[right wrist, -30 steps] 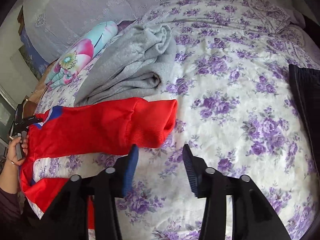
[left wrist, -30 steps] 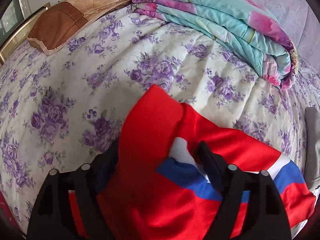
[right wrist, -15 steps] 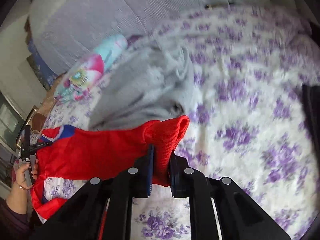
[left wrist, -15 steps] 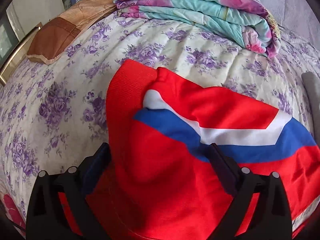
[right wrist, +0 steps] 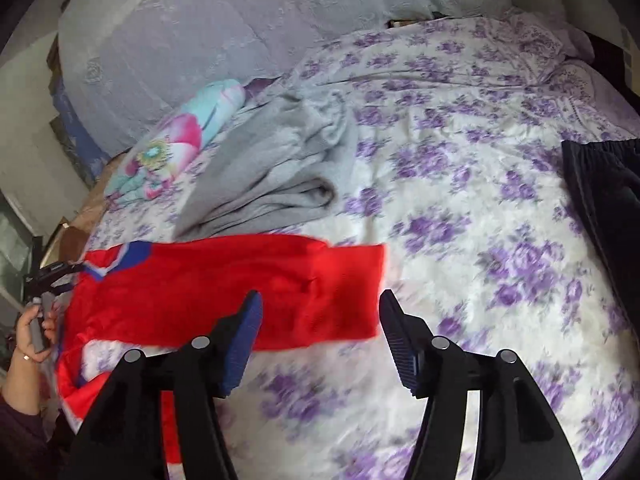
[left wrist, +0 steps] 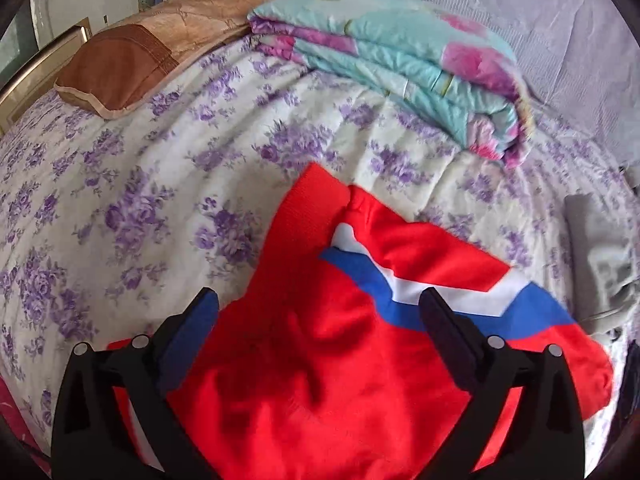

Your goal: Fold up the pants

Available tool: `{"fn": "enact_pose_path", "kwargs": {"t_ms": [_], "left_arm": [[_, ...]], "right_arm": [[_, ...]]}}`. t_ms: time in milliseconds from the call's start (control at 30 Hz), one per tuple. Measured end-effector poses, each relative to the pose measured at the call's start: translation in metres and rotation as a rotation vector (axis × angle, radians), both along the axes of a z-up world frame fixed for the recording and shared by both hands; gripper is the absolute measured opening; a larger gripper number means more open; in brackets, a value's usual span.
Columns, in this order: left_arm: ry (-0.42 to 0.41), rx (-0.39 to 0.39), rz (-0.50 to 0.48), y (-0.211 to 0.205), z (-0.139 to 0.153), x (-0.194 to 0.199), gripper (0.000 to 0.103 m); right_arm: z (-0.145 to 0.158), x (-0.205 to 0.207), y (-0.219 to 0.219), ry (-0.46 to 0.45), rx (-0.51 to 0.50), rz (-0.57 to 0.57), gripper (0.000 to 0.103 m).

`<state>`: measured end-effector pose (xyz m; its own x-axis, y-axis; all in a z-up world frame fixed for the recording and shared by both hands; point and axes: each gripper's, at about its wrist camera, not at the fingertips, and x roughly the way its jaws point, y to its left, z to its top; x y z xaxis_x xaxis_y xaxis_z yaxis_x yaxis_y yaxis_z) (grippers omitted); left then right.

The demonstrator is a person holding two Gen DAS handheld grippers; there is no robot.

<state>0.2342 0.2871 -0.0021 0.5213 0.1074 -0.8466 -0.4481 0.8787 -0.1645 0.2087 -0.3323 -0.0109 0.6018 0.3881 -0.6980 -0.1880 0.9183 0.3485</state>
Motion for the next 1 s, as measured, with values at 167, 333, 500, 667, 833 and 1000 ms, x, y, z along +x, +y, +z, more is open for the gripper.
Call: {"fn": "enact_pose_path", "kwargs": {"t_ms": [167,333,500,667,833,1000], "left_arm": [[-0.125,-0.006,0.023,0.026,0.050,-0.073,0.098],[-0.074,-0.005,0.111,0.058,0.026,-0.128,0.098],[-0.001,-0.080,0.155,0.076,-0.025,-0.160,0.098],[0.003,-0.083,0.119,0.057,-0.047,-0.151,0.098],[-0.004,-0.019,0.055,0.016,-0.047,-0.129,0.098],[-0.052,-0.001,-0.003,-0.016,-0.043,-0.129,0.087]], "right_arm": [[-0.019,-0.052,0.055,0.101,0.026,0.241,0.061],[-0.051,-0.064,0.091,0.150,-0.048,0.269,0.040],[-0.019,-0.082,0.045,0.165,0.226,0.239,0.010],[0.029,-0.128,-0.021,0.142,0.324,0.110,0.010],[0.025,-0.152,-0.085,0.217,0.287,-0.147,0.036],[0.004,-0.169,-0.101,0.120,0.177,-0.190,0.067]]}}
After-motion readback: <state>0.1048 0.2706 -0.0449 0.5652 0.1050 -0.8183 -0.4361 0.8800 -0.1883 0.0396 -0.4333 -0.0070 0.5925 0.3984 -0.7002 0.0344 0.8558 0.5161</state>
